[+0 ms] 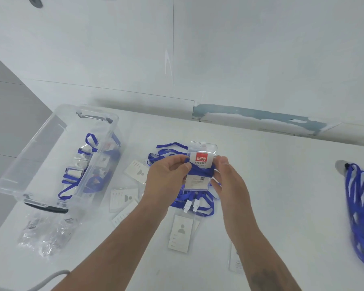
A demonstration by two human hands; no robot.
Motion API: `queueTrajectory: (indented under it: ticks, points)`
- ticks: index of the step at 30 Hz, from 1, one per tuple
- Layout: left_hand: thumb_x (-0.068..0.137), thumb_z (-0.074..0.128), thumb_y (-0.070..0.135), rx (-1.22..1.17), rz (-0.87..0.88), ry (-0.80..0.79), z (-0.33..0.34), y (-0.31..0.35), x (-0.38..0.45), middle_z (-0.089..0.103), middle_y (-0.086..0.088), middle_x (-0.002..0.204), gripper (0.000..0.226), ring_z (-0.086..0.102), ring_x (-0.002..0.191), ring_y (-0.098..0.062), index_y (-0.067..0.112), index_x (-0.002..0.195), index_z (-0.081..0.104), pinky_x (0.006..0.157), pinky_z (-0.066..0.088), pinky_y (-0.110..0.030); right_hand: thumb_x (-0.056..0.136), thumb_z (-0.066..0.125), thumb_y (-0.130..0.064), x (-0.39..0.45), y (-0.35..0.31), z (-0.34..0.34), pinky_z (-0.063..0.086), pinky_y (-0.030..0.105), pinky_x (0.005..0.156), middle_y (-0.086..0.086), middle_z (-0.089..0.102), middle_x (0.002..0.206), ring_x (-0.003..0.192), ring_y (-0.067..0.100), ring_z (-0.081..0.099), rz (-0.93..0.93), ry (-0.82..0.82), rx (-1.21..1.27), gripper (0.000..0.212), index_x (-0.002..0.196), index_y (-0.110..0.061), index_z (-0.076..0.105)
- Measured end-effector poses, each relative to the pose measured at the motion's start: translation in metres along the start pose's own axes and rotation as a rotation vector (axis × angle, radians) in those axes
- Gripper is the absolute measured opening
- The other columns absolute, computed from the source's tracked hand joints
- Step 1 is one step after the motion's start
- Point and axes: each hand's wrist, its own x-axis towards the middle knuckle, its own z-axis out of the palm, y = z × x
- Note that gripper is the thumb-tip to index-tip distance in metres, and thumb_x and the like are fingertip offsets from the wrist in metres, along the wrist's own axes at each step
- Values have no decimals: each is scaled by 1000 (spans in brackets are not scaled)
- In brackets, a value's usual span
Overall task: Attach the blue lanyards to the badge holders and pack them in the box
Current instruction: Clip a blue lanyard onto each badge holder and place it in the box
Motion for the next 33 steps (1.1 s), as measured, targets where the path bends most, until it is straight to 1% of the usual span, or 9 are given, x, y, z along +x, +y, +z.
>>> queueTrajectory:
  ticks: [3,8,10,12,16,21,23,27,33]
  points:
    - [95,62,14,-11,2,-1,3,5,0,72,11,96,19,72,90,-12,33,93,64,81,61,-33,105,36,-36,3,-2,0,49,9,54,-13,75,84,70,-4,70,24,5,5,36,105,-21,69]
    - [99,56,18,55,-8,-12,6,7,4,70,10,100,18,68,94,-10,30,106,67,84,60,-36,103,32,-46,7,0,2,52,14,60,-17,75,79,72,-2,70,45,-47,-11,38,98,-33,67]
    - [101,52,17,73,-3,-19,6,10,3,72,12,93,26,68,92,-10,35,91,68,84,60,-37,103,32,-46,8,0,8,52,17,65,-12,76,86,76,1,71,55,-55,-29,39,101,-31,68]
    - [102,47,17,87,-14,-15,4,12,3,71,13,88,34,68,88,-10,36,81,65,82,60,-37,104,31,-44,8,1,13,50,12,58,-9,75,86,73,-1,70,69,-63,-25,40,109,-25,66]
    - [104,41,23,112,-33,-12,-5,25,5,67,7,86,29,62,73,-7,31,82,58,64,53,-21,100,35,-47,-1,3,32,41,3,42,-12,66,82,53,-13,61,119,-60,16,31,103,-28,59]
    - [102,37,33,75,-19,-73,-39,37,12,70,8,73,37,63,59,-1,29,79,65,49,48,-13,97,35,-53,-6,7,79,44,2,52,-23,66,91,66,-19,62,96,-13,38,43,129,-32,55]
    - [102,33,49,17,-40,-108,-65,39,16,73,7,71,48,67,64,-4,28,79,69,56,47,-17,95,37,-55,-12,10,104,45,4,59,-28,67,88,70,-22,60,71,-8,26,40,126,-39,56]
    - [93,24,71,-89,-81,-174,-123,38,28,78,-2,87,73,74,86,-16,21,94,77,87,53,-30,94,38,-57,-24,11,159,42,19,93,-25,73,96,94,-13,64,33,-23,20,35,109,-40,65]
    - [87,15,79,-97,-138,-210,-231,30,56,78,-5,96,87,73,92,-22,19,105,76,92,54,-38,98,29,-60,-29,30,263,36,21,96,-22,72,102,96,-14,62,77,-32,9,44,110,-39,66]
